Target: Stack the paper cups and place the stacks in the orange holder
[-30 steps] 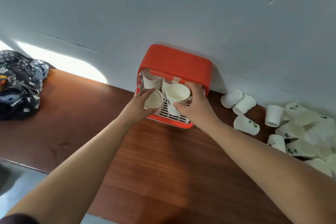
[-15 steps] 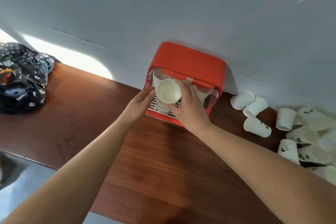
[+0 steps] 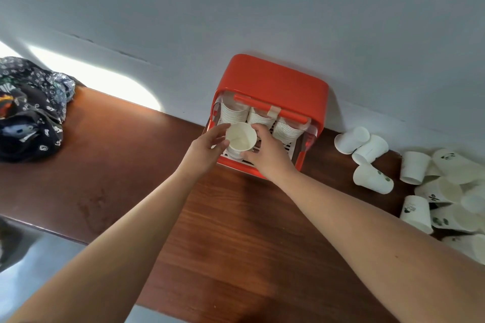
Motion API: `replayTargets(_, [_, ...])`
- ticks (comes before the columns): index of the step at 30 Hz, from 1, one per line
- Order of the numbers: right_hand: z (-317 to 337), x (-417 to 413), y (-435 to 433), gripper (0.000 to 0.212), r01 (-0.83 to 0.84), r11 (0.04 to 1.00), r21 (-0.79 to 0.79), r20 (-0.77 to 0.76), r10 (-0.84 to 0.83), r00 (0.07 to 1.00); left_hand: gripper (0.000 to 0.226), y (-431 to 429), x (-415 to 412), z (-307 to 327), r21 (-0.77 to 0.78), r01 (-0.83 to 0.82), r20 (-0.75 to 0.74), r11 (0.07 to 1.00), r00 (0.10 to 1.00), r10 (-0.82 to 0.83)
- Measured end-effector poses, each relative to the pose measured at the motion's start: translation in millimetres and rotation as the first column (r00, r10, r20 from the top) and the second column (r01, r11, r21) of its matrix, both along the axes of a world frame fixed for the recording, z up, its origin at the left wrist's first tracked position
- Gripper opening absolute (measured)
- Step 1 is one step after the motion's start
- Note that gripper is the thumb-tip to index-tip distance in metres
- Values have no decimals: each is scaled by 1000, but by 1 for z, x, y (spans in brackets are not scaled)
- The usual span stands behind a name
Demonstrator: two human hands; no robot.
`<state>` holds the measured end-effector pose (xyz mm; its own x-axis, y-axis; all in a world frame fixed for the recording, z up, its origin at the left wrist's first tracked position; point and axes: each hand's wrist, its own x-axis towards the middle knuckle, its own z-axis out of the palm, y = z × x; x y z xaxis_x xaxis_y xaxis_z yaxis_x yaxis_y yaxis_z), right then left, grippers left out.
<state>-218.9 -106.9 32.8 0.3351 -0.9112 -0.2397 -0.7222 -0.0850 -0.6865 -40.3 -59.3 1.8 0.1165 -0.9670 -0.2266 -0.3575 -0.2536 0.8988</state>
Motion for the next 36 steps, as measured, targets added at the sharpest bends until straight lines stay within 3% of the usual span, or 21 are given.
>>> replayTargets(4, [-1, 0, 3, 69, -18, 1000, 0, -7, 18, 1000, 41, 4, -9, 6, 5, -38, 19, 999, 999, 38])
replayTargets(8, [3, -21, 10, 63, -61, 998, 10, -81, 61, 995, 26, 13, -20, 14, 98, -300, 60, 949, 953, 295])
replayTargets(10, [3, -46, 19, 56, -74, 997, 27, -140, 77, 987, 16, 24, -29, 19, 126, -318, 87, 940, 947, 309])
replayTargets(12, [1, -80, 28, 51, -85, 995, 44, -194, 92, 977, 11, 36, -44, 19, 184, -192, 83, 964, 980, 180])
replayTargets(14, [-5, -123, 33, 45, -81, 996, 41, -258, 89, 962, 13, 47, -66, 19, 286, 25, -63, 958, 998, -7])
replayTargets(16, [-12, -171, 30, 43, -46, 998, 32, -316, 54, 947, 19, 48, -95, 19, 384, 245, -241, 890, 957, -160])
replayTargets(18, [-17, -220, 22, 44, 11, 1000, 18, -363, -4, 932, 23, 39, -131, 16, 403, 377, -286, 834, 917, -277])
replayTargets(21, [-23, -287, 4, 50, 123, 991, -47, -427, -131, 895, 21, 14, -194, 11, 353, 417, -274, 837, 902, -334])
replayTargets(24, [-33, -336, -16, 57, 155, 986, -57, -462, -164, 872, 16, -19, -256, 1, 320, 342, -99, 884, 940, -327])
replayTargets(26, [-42, -354, -29, 64, 142, 990, -18, -454, -134, 881, 32, -43, -291, -11, 345, 226, -20, 911, 972, -234])
replayTargets(30, [-67, -373, -47, 73, 76, 994, 84, -409, -35, 912, 84, -79, -345, -38, 508, 84, -104, 857, 994, -35])
replayTargets(34, [-93, -381, -51, 61, 2, 988, 154, -386, 58, 921, 97, -94, -374, -64, 587, 33, -312, 809, 931, 189])
replayTargets(36, [-96, -383, -52, 59, 39, 981, 191, -285, 17, 958, 103, -94, -376, -70, 586, 60, -333, 808, 927, 172])
